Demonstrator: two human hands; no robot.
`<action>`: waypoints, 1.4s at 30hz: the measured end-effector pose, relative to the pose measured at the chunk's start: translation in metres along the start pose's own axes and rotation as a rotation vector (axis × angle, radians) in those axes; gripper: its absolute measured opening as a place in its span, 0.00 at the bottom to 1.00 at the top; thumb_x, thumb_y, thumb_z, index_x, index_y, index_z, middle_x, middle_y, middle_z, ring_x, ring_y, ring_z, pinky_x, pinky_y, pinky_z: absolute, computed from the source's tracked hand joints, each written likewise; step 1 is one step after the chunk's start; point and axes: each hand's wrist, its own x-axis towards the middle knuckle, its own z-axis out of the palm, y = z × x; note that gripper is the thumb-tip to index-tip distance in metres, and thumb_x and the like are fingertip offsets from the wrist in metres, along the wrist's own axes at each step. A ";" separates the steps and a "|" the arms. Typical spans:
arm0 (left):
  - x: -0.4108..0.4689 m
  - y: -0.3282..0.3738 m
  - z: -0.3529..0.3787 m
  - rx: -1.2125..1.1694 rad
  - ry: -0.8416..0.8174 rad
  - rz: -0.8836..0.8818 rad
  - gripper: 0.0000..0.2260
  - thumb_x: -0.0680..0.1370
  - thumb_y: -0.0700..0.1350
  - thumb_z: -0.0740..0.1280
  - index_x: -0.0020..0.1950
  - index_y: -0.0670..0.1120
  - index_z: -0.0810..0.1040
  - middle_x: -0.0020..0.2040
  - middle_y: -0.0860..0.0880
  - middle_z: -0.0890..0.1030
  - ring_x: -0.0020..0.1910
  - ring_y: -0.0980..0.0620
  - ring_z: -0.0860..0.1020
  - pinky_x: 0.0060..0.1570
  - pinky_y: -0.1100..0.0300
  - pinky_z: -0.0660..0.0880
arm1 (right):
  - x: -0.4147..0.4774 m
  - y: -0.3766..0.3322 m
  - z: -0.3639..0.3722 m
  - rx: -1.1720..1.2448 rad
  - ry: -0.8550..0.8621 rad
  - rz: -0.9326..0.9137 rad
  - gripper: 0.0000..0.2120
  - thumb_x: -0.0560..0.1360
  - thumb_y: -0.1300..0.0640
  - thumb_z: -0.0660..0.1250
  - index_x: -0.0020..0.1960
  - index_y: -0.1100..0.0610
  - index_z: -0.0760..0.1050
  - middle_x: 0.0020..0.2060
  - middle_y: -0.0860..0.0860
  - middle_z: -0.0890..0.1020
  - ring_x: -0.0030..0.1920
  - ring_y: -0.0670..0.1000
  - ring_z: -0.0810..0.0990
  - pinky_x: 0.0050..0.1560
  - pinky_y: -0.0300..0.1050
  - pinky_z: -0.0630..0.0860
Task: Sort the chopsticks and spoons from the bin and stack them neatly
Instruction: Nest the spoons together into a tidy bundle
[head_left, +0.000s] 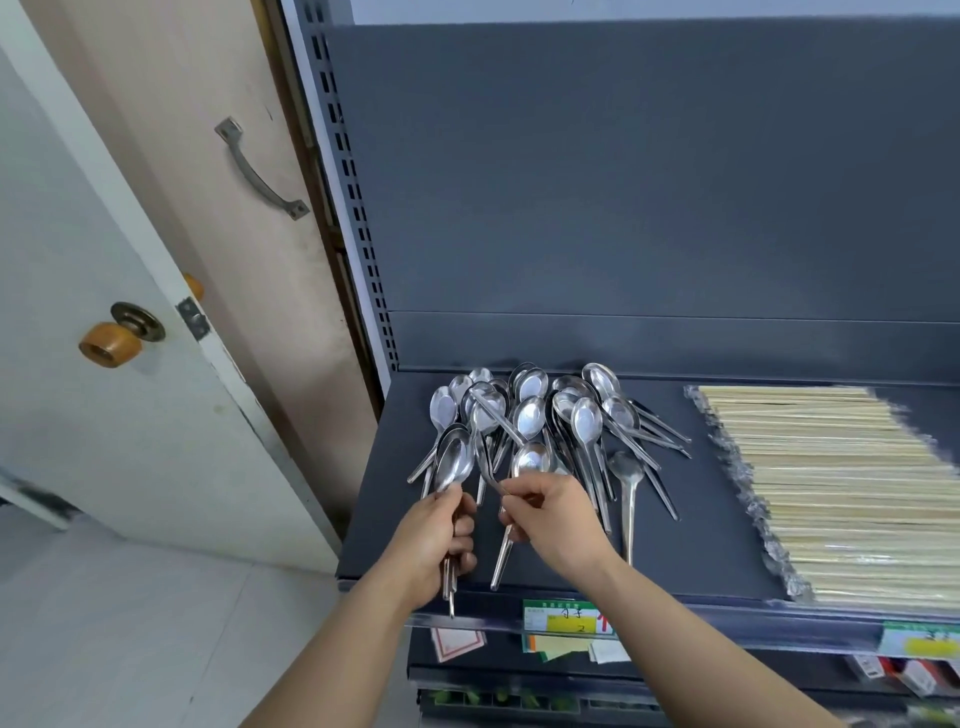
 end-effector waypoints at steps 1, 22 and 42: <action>0.000 0.000 0.002 -0.005 -0.008 0.005 0.15 0.83 0.53 0.56 0.43 0.44 0.72 0.26 0.52 0.63 0.22 0.56 0.58 0.22 0.64 0.63 | -0.001 0.000 0.001 -0.001 0.021 -0.016 0.08 0.76 0.68 0.63 0.48 0.63 0.81 0.35 0.54 0.80 0.33 0.46 0.79 0.39 0.45 0.80; -0.009 0.008 0.017 0.075 -0.008 0.105 0.19 0.81 0.59 0.57 0.45 0.45 0.76 0.23 0.52 0.71 0.22 0.55 0.68 0.24 0.62 0.65 | -0.012 -0.021 0.005 -0.016 -0.068 -0.200 0.21 0.78 0.68 0.59 0.48 0.45 0.82 0.38 0.48 0.84 0.38 0.38 0.78 0.44 0.31 0.74; -0.022 0.023 0.009 0.079 -0.175 -0.004 0.19 0.84 0.52 0.54 0.58 0.38 0.76 0.39 0.40 0.84 0.31 0.45 0.82 0.27 0.58 0.77 | 0.017 -0.014 -0.027 0.398 0.028 0.059 0.04 0.77 0.63 0.67 0.43 0.59 0.76 0.26 0.52 0.72 0.22 0.44 0.67 0.23 0.32 0.65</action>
